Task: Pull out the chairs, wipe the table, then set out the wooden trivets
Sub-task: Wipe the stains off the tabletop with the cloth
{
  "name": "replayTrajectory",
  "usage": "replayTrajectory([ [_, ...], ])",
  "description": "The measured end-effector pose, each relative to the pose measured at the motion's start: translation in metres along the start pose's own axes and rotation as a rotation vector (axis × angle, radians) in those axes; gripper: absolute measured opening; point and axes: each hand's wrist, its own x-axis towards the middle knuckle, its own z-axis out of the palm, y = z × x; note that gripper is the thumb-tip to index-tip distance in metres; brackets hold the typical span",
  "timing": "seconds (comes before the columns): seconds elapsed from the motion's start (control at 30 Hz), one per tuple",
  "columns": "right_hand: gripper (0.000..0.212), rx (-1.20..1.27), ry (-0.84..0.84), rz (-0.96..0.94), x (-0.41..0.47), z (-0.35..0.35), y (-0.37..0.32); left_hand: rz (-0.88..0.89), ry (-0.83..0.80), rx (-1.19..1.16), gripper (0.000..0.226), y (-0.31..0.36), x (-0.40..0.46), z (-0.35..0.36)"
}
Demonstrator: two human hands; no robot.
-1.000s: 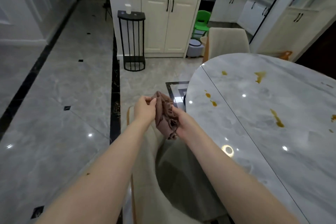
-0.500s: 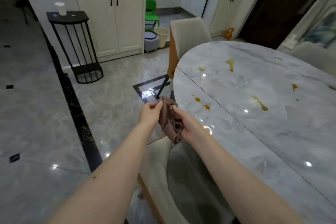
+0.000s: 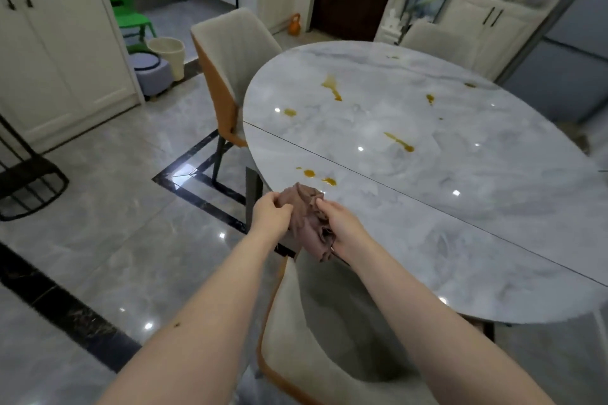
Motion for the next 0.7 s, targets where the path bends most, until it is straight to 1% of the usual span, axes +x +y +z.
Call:
replayTrajectory([
  [0.1,0.015,-0.03,0.06,-0.026,0.02,-0.003,0.002,0.017,-0.062,0.049,0.018,0.003,0.023,0.01],
  [0.23,0.027,-0.1,0.144,-0.045,0.043,-0.009,0.003,0.049,-0.117,0.142,0.018,0.01,0.053,0.023],
  [0.33,0.033,-0.22,0.274,-0.029,0.057,-0.018,0.0,0.1,-0.168,0.218,0.013,0.013,0.077,0.038],
  [0.4,0.035,-0.251,0.397,-0.038,0.068,-0.027,-0.002,0.162,-0.179,0.222,0.011,0.016,0.089,0.049],
  [0.5,0.031,-0.177,0.569,-0.078,0.081,-0.035,-0.007,0.215,-0.2,0.143,0.016,0.025,0.106,0.07],
  [0.57,0.018,-0.19,0.623,-0.121,0.086,-0.036,-0.007,0.228,-0.232,0.107,0.02,0.031,0.117,0.084],
  [0.6,0.012,-0.244,0.65,-0.133,0.089,-0.036,-0.005,0.227,-0.263,0.102,0.024,0.032,0.124,0.092],
  [0.63,0.012,-0.338,0.674,-0.129,0.093,-0.035,-0.003,0.232,-0.304,0.112,0.027,0.031,0.132,0.099],
  [0.67,0.02,-0.473,0.691,-0.107,0.1,-0.035,0.0,0.241,-0.345,0.133,0.028,0.028,0.14,0.106],
  [0.7,0.032,-0.666,0.695,-0.054,0.104,-0.035,0.005,0.255,-0.362,0.156,0.027,0.024,0.146,0.109],
])
